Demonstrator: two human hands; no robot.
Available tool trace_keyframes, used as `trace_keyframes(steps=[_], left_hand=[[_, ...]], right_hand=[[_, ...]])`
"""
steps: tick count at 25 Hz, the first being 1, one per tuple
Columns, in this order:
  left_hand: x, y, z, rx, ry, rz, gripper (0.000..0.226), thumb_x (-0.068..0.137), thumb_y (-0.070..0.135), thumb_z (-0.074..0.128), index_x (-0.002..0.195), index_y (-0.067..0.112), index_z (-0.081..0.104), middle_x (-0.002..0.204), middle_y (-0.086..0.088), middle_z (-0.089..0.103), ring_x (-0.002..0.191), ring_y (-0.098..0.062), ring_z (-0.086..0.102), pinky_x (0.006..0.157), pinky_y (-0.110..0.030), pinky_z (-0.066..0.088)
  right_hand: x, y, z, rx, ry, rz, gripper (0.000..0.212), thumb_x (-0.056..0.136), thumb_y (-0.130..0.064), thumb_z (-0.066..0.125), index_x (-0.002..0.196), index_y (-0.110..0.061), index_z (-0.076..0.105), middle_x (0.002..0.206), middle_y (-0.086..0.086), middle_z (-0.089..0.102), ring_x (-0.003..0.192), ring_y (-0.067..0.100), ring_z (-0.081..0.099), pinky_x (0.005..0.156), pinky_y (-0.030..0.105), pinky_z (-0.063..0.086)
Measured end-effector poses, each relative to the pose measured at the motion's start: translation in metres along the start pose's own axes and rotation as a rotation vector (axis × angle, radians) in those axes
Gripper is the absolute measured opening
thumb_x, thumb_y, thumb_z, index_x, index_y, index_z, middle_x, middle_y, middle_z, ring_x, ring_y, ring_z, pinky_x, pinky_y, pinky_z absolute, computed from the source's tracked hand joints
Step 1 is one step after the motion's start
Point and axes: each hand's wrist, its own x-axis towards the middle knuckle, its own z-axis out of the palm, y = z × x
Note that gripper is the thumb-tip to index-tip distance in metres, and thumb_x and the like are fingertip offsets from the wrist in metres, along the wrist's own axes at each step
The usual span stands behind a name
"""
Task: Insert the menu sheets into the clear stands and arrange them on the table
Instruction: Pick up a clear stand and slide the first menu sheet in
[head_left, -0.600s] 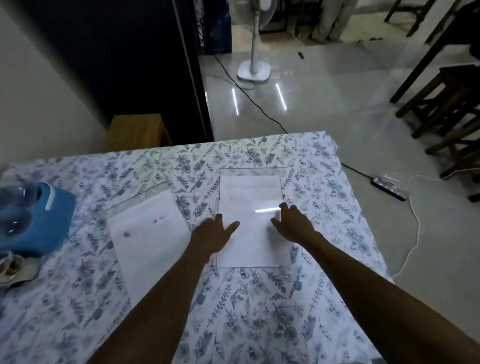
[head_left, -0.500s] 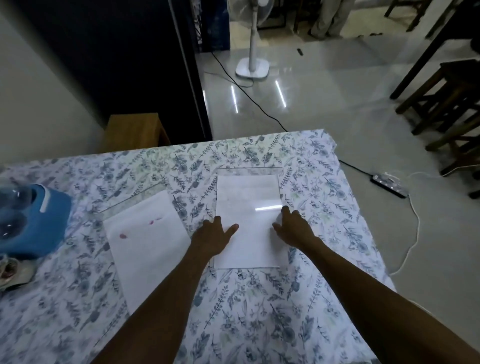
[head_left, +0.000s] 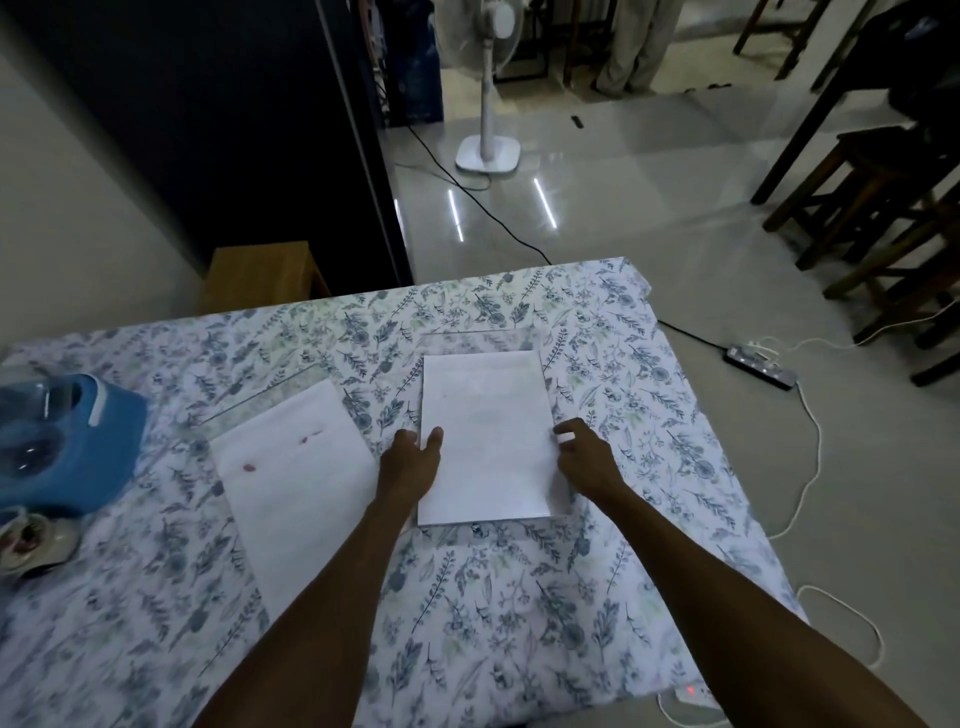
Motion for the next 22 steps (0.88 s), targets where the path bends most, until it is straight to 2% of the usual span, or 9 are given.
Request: trace_keyframes(steps=[2, 4, 6, 9, 12, 14, 17, 19, 22], left_hand=[[-0.016, -0.013, -0.011, -0.009, 0.018, 0.049, 0.034, 0.094, 0.021, 0.054, 0.125, 0.008, 0.058, 0.128, -0.017, 0.062, 0.118, -0.034, 0.058, 0.095, -0.033, 0.045], [-0.031, -0.029, -0.025, -0.059, 0.037, 0.103, 0.03, 0.088, 0.009, 0.054, 0.114, 0.014, 0.068, 0.117, -0.014, 0.069, 0.108, -0.033, 0.065, 0.085, -0.032, 0.052], [-0.051, -0.046, -0.04, -0.139, 0.005, 0.143, 0.027, 0.086, 0.007, 0.055, 0.105, 0.015, 0.073, 0.11, -0.012, 0.072, 0.101, -0.032, 0.069, 0.081, -0.032, 0.054], [-0.078, -0.067, -0.055, -0.201, -0.034, 0.221, 0.026, 0.086, 0.003, 0.057, 0.1, 0.018, 0.074, 0.108, -0.015, 0.074, 0.098, -0.031, 0.07, 0.089, -0.041, 0.057], [-0.112, -0.078, -0.071, -0.203, 0.005, 0.324, 0.026, 0.085, 0.004, 0.062, 0.106, 0.013, 0.075, 0.104, -0.005, 0.073, 0.099, -0.018, 0.066, 0.089, -0.026, 0.051], [-0.126, -0.081, -0.079, -0.236, 0.025, 0.356, 0.024, 0.084, 0.005, 0.065, 0.105, 0.011, 0.076, 0.099, -0.001, 0.071, 0.097, -0.014, 0.064, 0.087, -0.023, 0.048], [-0.135, -0.074, -0.09, -0.418, -0.03, 0.376, 0.016, 0.081, 0.0, 0.071, 0.091, 0.009, 0.079, 0.095, -0.007, 0.075, 0.086, -0.015, 0.072, 0.085, -0.032, 0.058], [-0.131, -0.062, -0.1, -0.372, 0.004, 0.429, 0.012, 0.08, 0.01, 0.077, 0.092, 0.011, 0.079, 0.09, -0.006, 0.076, 0.076, -0.01, 0.069, 0.075, -0.026, 0.056], [-0.107, -0.038, -0.114, -0.229, 0.059, 0.517, 0.019, 0.08, 0.035, 0.078, 0.092, 0.02, 0.077, 0.089, 0.002, 0.076, 0.083, -0.011, 0.07, 0.075, -0.029, 0.054]], right_hand=[[-0.018, 0.006, -0.006, 0.077, 0.02, -0.068, 0.036, 0.083, -0.002, 0.057, 0.115, -0.014, 0.066, 0.11, 0.014, 0.073, 0.099, 0.029, 0.069, 0.083, 0.037, 0.053], [-0.04, 0.01, -0.014, 0.157, 0.028, -0.108, 0.033, 0.077, -0.012, 0.061, 0.108, -0.018, 0.071, 0.104, 0.007, 0.074, 0.096, 0.026, 0.071, 0.087, 0.041, 0.055], [-0.068, 0.014, -0.02, 0.218, 0.026, -0.122, 0.035, 0.077, -0.001, 0.064, 0.108, -0.013, 0.074, 0.105, 0.007, 0.074, 0.097, 0.027, 0.072, 0.091, 0.046, 0.056], [-0.102, 0.021, -0.025, 0.21, 0.039, -0.149, 0.032, 0.081, 0.006, 0.068, 0.107, -0.009, 0.078, 0.112, 0.011, 0.076, 0.098, 0.023, 0.072, 0.092, 0.045, 0.057], [-0.128, 0.02, -0.027, 0.192, 0.052, -0.205, 0.028, 0.084, 0.004, 0.067, 0.103, -0.013, 0.08, 0.115, 0.01, 0.075, 0.107, 0.026, 0.071, 0.095, 0.051, 0.056], [-0.142, 0.015, -0.031, 0.179, 0.061, -0.22, 0.029, 0.087, 0.007, 0.064, 0.105, -0.01, 0.079, 0.117, 0.013, 0.074, 0.106, 0.028, 0.07, 0.094, 0.053, 0.056], [-0.148, -0.001, -0.043, 0.227, 0.061, -0.237, 0.028, 0.088, 0.008, 0.064, 0.109, -0.006, 0.077, 0.107, 0.016, 0.075, 0.097, 0.027, 0.072, 0.093, 0.048, 0.058], [-0.142, -0.017, -0.049, 0.273, 0.075, -0.261, 0.018, 0.091, -0.005, 0.068, 0.106, -0.007, 0.077, 0.1, 0.017, 0.076, 0.094, 0.028, 0.074, 0.088, 0.042, 0.06], [-0.117, -0.043, -0.052, 0.26, 0.149, -0.292, 0.017, 0.09, -0.019, 0.072, 0.102, -0.007, 0.076, 0.095, 0.012, 0.076, 0.093, 0.029, 0.074, 0.078, 0.034, 0.06]])
